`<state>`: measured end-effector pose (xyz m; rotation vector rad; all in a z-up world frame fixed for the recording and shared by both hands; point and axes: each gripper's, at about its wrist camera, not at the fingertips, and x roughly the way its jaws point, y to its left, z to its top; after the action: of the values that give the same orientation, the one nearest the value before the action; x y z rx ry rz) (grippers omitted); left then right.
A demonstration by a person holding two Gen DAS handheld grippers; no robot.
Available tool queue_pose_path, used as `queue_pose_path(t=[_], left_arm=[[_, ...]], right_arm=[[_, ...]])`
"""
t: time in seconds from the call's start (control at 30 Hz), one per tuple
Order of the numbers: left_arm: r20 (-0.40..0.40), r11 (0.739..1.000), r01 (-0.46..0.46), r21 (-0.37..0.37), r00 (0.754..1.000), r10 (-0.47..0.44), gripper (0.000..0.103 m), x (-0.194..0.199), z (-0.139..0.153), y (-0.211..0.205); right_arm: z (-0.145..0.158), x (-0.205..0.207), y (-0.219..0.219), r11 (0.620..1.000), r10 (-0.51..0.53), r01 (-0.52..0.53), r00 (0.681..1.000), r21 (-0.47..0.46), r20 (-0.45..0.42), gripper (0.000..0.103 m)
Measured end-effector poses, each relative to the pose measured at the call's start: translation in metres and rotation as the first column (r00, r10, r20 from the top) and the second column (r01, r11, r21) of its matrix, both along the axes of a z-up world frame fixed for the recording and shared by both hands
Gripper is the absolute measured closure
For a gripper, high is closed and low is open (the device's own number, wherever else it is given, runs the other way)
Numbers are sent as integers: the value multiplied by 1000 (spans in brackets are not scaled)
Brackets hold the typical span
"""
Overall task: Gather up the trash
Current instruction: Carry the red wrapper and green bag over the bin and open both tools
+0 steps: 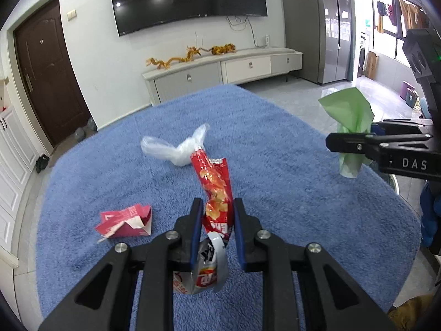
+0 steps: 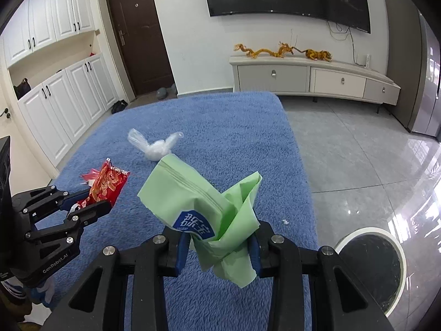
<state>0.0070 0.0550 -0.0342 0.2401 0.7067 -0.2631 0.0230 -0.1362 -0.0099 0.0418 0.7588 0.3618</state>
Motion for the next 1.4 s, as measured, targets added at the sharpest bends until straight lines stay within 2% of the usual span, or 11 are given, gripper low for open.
queue_pose_path(t=[0.17,0.37,0.7,0.87,1.1,1.4], left_arm=[[63,999,25,20,998,-26,83,-19,23,-15],[101,996,76,46,992,-80,83,-27,40,-45],[108,972,209,103,969,-220,83,-18,48,-126],[87,946,293,140,948,-306,83,-8,42,-181],[23,912,382,150,921,-390,83,12,19,-252],[-44,888,439,134,898,-438,81,36,-11,-319]], right_arm=[[13,-20,-15,999,-31,30,999,19,41,70],[23,-43,-50,994,-102,98,991,50,81,70],[16,-60,-130,959,-270,261,959,109,82,70],[-1,-63,-174,926,-358,348,932,150,50,70],[-35,-64,-229,869,-462,459,886,184,-33,70],[-76,-57,-274,817,-525,543,840,193,-141,69]])
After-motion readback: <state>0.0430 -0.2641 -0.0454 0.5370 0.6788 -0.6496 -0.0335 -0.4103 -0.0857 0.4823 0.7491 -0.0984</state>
